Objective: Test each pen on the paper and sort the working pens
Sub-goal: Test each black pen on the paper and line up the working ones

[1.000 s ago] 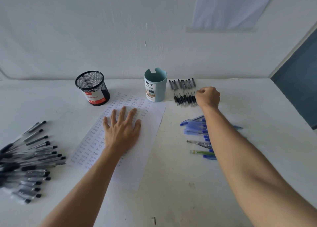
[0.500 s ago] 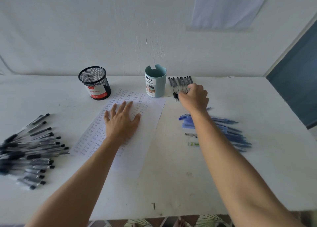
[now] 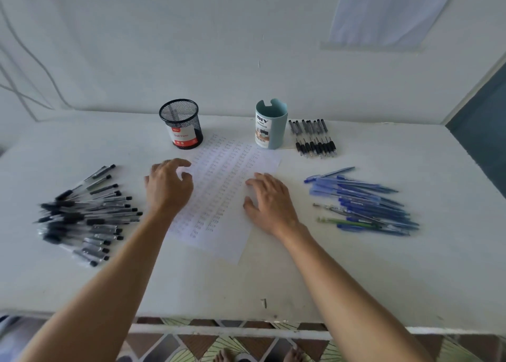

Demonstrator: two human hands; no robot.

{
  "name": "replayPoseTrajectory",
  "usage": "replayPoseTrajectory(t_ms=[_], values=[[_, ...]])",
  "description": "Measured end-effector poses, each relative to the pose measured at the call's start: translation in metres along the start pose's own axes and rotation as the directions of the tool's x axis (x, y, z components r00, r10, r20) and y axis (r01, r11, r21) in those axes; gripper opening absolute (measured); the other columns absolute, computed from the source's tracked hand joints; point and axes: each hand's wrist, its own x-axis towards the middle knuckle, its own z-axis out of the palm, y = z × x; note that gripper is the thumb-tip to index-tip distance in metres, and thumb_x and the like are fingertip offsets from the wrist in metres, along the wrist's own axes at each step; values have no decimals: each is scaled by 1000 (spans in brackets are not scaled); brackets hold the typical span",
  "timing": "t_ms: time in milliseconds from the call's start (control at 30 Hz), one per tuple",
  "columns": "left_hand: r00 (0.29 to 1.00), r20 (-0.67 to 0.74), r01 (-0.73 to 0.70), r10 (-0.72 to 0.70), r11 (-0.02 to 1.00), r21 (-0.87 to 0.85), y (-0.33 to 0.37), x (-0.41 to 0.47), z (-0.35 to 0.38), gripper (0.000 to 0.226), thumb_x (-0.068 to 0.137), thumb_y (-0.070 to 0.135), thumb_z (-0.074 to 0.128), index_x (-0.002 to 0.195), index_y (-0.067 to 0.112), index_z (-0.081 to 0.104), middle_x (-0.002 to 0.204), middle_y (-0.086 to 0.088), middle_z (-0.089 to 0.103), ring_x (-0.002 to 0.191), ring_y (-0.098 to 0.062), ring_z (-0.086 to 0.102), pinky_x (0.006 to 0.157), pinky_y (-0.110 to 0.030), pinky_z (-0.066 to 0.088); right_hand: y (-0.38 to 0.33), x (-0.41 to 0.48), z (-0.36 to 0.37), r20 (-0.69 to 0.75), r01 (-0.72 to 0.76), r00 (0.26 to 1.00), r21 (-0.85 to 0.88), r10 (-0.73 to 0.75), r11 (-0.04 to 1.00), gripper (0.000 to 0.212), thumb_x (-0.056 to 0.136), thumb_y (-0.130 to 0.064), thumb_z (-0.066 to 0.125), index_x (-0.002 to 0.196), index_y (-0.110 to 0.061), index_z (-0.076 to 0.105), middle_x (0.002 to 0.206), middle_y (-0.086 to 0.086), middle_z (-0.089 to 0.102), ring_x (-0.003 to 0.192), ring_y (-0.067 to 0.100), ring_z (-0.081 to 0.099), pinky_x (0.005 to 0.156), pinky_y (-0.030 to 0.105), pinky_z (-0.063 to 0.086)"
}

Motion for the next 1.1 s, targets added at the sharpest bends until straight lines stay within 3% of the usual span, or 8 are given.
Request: replayPoseTrajectory(t_ms=[133,367,600,700,767,867,967,1100], values=[[983,61,127,-171,889,440,-37,0,-29,45,88,18,54,132,24,60,140,-6,55,131,-29,39,104,-47,26,-5,-2,0,-17,19,1000,-42,-19,999,50,97,-34,43,142,-11,45,157,12,35,148,26,23,121,37,11],[951,47,244,-304,839,487,-62,-12,-59,49,79,13,56,127,10,62,142,-12,50,133,-33,37,108,-47,28,-8,-1,3,-54,1,999,-54,-4,999,58,87,-38,37,135,-9,52,148,11,46,143,25,33,120,39,20],[987,-24,155,-156,932,326,-66,-17,-59,28,76,-14,54,93,-3,74,102,-26,68,94,-44,60,73,-45,51,-7,-3,5,-51,0,999,-35,-1,999,49,93,-31,46,137,-9,51,152,13,42,146,27,30,120,39,17],[995,-74,82,-61,938,336,-66,-15,-55,28,83,-10,61,104,1,76,98,-27,71,97,-42,64,93,-48,49,-7,-4,5,-66,11,998,-17,-12,1000,47,95,-28,48,137,-9,51,154,13,40,147,28,28,120,38,15],[983,-180,17,42,949,314,-65,-17,-51,22,90,2,64,109,7,75,99,-25,73,110,-40,63,115,-51,26,-6,-5,5,-36,-3,999,-29,2,1000,50,96,-32,46,141,-13,47,158,10,34,149,26,22,122,38,11],[868,-383,-221,317,936,273,-56,-16,-48,17,99,18,59,111,12,71,100,-13,76,115,-33,62,118,-51,14,-6,-6,6,2,-17,1000,-74,17,997,65,88,-49,34,145,-18,40,162,5,27,152,25,13,123,41,8],[810,-372,-496,454,868,-20,-35,-20,-47,19,104,21,49,113,9,61,94,-6,71,92,-20,62,100,-37,39,-6,-6,6,27,-9,1000,-107,11,994,73,86,-56,30,149,-19,33,165,2,19,154,23,2,124,44,5],[968,-70,-227,242,713,-664,0,-36,-44,23,104,43,33,102,31,52,68,8,38,55,-6,33,54,-29,36,-5,-8,4,42,10,999,-156,-4,988,71,97,-57,34,155,-19,22,167,1,4,153,19,-11,123,45,-5]])
